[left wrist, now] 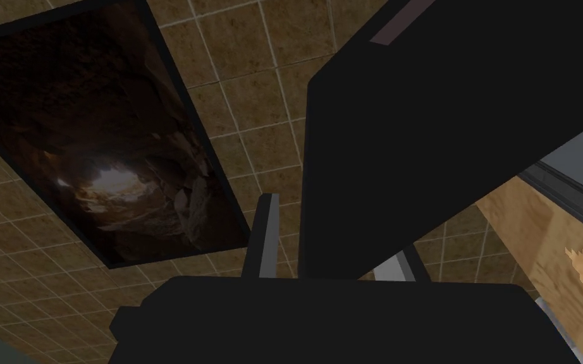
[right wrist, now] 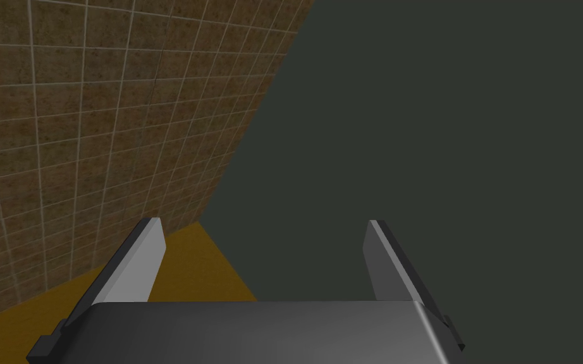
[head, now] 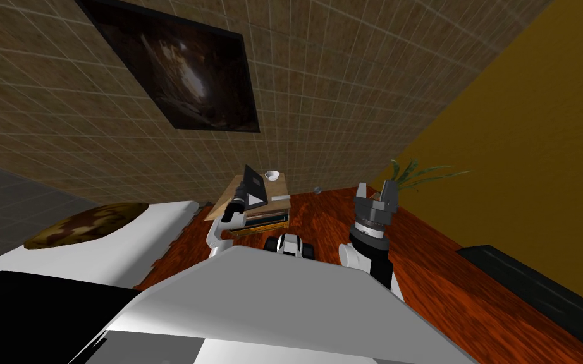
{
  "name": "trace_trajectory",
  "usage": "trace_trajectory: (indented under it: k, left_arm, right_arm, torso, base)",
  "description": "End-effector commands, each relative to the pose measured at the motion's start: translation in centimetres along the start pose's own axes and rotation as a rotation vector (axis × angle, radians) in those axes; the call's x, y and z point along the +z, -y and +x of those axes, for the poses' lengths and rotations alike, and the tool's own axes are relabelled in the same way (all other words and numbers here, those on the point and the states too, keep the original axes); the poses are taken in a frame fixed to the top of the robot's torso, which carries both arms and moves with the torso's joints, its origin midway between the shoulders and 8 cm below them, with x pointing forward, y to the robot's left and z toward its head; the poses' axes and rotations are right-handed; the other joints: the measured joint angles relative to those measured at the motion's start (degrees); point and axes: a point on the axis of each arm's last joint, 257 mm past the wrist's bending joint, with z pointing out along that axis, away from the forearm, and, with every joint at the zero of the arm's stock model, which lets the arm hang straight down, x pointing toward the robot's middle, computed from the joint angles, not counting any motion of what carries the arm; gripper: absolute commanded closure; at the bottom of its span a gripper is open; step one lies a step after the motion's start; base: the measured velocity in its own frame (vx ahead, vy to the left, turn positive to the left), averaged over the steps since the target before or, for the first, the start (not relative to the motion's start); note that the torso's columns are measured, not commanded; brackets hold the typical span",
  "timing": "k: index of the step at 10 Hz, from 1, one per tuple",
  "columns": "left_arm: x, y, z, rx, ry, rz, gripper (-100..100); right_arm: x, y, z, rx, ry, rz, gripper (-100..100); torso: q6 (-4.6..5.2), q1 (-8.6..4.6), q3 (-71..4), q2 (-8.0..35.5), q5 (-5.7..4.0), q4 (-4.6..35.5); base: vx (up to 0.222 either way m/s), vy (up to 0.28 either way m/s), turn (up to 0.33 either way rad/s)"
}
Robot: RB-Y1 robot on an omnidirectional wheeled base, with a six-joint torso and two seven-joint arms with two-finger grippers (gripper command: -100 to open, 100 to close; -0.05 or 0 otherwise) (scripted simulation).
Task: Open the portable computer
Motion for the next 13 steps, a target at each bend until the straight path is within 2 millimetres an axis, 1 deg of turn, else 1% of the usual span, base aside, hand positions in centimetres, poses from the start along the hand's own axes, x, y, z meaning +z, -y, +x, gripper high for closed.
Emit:
trace_trajectory:
  k: [1, 4, 5, 10, 13]
  left_arm:
    - [0.4, -0.1, 0.8, -0.068, -0.012, 0.028, 100]
    - [0.8, -0.6, 1.7, -0.142, -0.023, 0.047, 100]
    - [0.7, -0.5, 1.5, -0.124, -0.020, 0.042, 100]
    - [0.5, -3.3, 2.2, -0.254, -0.042, 0.059, 100]
    - [0.3, -5.0, 2.3, -0.330, -0.046, 0.064, 100]
  right_arm:
    - [0.0, 0.0, 0.0, 0.000, 0.000, 0.000, 0]
    - [0.0, 0.0, 0.0, 0.000, 0.000, 0.000, 0]
    - [0.0, 0.0, 0.0, 0.000, 0.000, 0.000, 0]
    - [0.0, 0.0, 0.0, 0.000, 0.000, 0.000, 0]
    - [0.0, 0.0, 0.0, 0.000, 0.000, 0.000, 0]
  torso:
    - [0.00, -0.05, 0.0, -0.1, -0.01, 0.0]
    - [0.03, 0.09, -0.1, -0.3, 0.10, -0.2]
    - [0.03, 0.16, -0.2, -0.3, 0.17, -0.2]
    - [0.04, 0.30, -0.2, -0.4, 0.26, -0.3]
    - [0.04, 0.18, -0.2, -0.4, 0.13, -0.2]
  base:
    - [-0.036, 0.043, 0.069]
    - [-0.035, 0.039, 0.057]
    - [-0.013, 0.018, 0.013]
    - [0.001, 0.021, 0.029]
    - [0.003, 0.030, 0.024]
